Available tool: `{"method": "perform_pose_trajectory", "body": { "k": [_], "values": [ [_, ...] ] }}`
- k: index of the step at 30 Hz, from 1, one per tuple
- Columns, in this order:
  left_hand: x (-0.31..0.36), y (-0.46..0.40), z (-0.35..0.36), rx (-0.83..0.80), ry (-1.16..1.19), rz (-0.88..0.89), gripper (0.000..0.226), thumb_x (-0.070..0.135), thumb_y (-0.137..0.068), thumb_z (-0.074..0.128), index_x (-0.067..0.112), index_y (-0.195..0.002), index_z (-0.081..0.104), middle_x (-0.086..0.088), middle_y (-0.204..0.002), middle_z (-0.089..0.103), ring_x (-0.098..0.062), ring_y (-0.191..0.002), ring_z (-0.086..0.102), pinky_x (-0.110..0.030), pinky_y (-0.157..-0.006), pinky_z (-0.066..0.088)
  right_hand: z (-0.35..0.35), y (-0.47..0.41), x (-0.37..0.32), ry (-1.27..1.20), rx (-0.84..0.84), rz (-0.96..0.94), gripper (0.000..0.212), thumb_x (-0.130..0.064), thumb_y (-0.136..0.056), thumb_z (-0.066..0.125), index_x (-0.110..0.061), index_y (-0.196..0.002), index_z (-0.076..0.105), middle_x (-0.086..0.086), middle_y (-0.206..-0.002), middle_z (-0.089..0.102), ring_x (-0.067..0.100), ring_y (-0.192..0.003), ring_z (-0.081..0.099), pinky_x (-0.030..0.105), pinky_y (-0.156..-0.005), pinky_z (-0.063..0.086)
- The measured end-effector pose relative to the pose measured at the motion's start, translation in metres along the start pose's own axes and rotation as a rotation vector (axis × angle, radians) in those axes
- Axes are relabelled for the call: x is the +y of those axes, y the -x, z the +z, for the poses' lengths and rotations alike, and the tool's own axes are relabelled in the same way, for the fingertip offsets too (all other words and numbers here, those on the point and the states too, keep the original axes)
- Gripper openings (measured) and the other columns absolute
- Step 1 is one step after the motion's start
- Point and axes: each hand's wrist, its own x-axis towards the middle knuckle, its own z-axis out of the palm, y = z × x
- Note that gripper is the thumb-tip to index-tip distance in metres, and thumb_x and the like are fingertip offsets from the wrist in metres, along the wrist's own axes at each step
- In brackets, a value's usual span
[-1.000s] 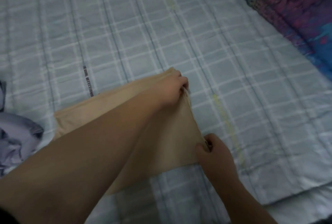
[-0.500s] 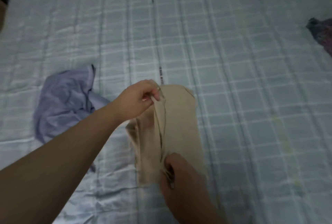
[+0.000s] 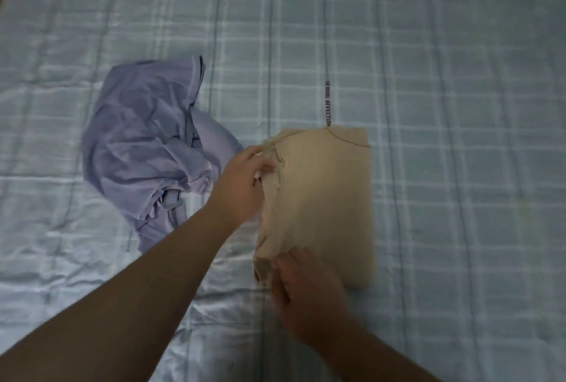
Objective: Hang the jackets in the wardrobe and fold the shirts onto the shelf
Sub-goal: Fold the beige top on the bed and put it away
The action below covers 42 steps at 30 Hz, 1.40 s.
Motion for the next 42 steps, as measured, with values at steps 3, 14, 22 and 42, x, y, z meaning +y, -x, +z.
{"method": "perform_pose_trajectory", "body": {
  "k": [3, 14, 22, 42],
  "values": [
    [0.020, 0.028, 0.008, 0.013, -0.135, 0.006, 0.048, 0.004, -0.077, 0.045, 0.005, -0.121, 0.063, -0.019, -0.137, 0.053, -0.026, -0.131, 0.043, -0.032, -0.116, 0.027, -0.017, -0.007, 0.026, 0.002, 0.115, 0.008, 0.007, -0.024, -0.088, 0.056, -0.024, -0.094, 0.058, 0.000, -0.102, 0.056, 0.028, -0.095, 0.053, 0.044, -0.082, 0.045],
    [0.019, 0.107, 0.080, -0.211, -0.505, -0.009, 0.057, 0.043, -0.099, 0.036, 0.026, -0.153, 0.030, -0.009, -0.159, 0.028, -0.030, -0.149, 0.019, -0.050, -0.118, 0.022, 0.007, -0.001, 0.120, 0.272, 0.041, 0.064, 0.064, -0.036, -0.095, 0.043, -0.009, -0.152, 0.032, 0.012, -0.160, 0.028, 0.031, -0.148, 0.023, 0.049, -0.121, 0.019],
    [0.035, 0.094, 0.061, -0.130, -0.494, -0.006, 0.060, 0.042, -0.096, 0.037, 0.020, -0.151, 0.034, -0.015, -0.158, 0.030, -0.034, -0.148, 0.020, -0.059, -0.117, 0.017, -0.019, -0.013, 0.123, 0.145, 0.152, 0.027, 0.062, -0.032, -0.091, 0.047, -0.010, -0.149, 0.040, 0.011, -0.158, 0.033, 0.028, -0.149, 0.024, 0.052, -0.119, 0.021],
    [0.008, -0.010, 0.088, -0.152, -0.579, -0.067, 0.058, 0.043, -0.099, 0.028, 0.021, -0.153, 0.031, -0.013, -0.161, 0.022, -0.030, -0.150, 0.012, -0.052, -0.119, 0.014, -0.020, -0.124, 0.151, 0.276, 0.123, 0.107, 0.062, -0.034, -0.099, 0.037, -0.012, -0.155, 0.024, 0.012, -0.162, 0.021, 0.029, -0.151, 0.015, 0.049, -0.122, 0.015]
  ]
}}
